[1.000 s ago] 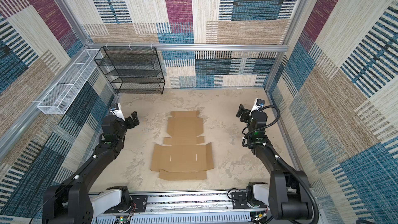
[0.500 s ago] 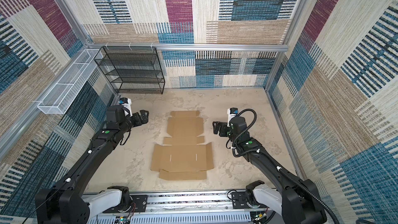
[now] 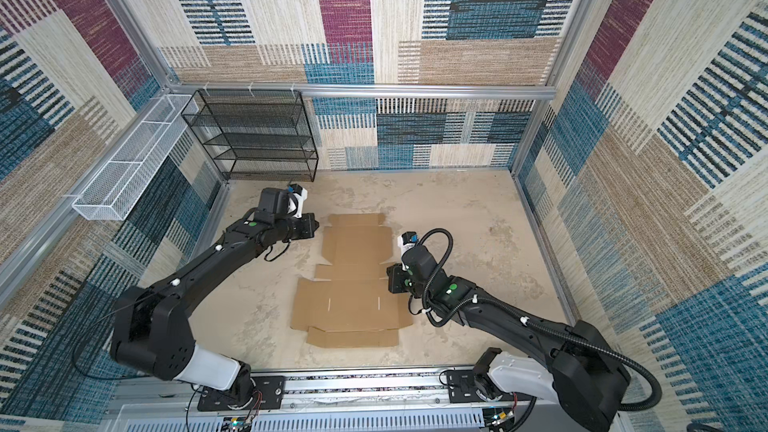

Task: Fold the paper box
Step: 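Reach both grippers toward the flat cardboard blank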

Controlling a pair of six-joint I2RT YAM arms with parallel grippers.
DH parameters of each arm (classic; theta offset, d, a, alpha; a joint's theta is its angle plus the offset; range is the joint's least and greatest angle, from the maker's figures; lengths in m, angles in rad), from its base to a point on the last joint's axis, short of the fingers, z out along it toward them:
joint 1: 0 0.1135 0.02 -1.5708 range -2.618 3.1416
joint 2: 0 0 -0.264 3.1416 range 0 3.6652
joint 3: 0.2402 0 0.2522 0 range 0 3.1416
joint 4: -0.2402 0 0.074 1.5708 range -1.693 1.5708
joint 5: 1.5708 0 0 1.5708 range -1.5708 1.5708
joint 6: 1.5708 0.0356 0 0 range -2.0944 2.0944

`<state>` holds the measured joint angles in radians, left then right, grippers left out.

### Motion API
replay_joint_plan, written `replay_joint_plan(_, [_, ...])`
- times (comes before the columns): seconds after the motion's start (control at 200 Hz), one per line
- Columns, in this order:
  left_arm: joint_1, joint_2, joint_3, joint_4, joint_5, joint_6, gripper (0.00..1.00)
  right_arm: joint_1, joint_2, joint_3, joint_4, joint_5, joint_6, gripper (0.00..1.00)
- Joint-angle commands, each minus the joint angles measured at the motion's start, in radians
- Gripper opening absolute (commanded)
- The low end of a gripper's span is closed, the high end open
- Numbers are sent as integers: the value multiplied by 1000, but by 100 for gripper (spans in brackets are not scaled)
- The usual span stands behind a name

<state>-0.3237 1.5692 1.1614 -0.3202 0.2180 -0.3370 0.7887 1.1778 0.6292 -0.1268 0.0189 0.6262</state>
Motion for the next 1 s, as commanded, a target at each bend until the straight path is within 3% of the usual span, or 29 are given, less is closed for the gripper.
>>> replay_joint_plan(0.0, [-28, 106, 83, -46, 62, 26, 0, 59, 56, 19, 30, 4, 85, 7])
replay_joint_plan(0.11, [-60, 219, 171, -76, 53, 42, 0, 121, 142, 37, 71, -10, 124, 2])
replay_joint_plan(0.451, [-107, 476, 344, -111, 57, 43, 0, 189, 381, 81, 217, -102, 188, 2])
replay_joint_plan(0.626, [-112, 533, 339, -99, 40, 28, 0, 193, 452, 89, 238, -115, 207, 2])
replay_joint_plan(0.996, [-106, 517, 226, -38, -20, -19, 0, 144, 432, 28, 161, -32, 203, 4])
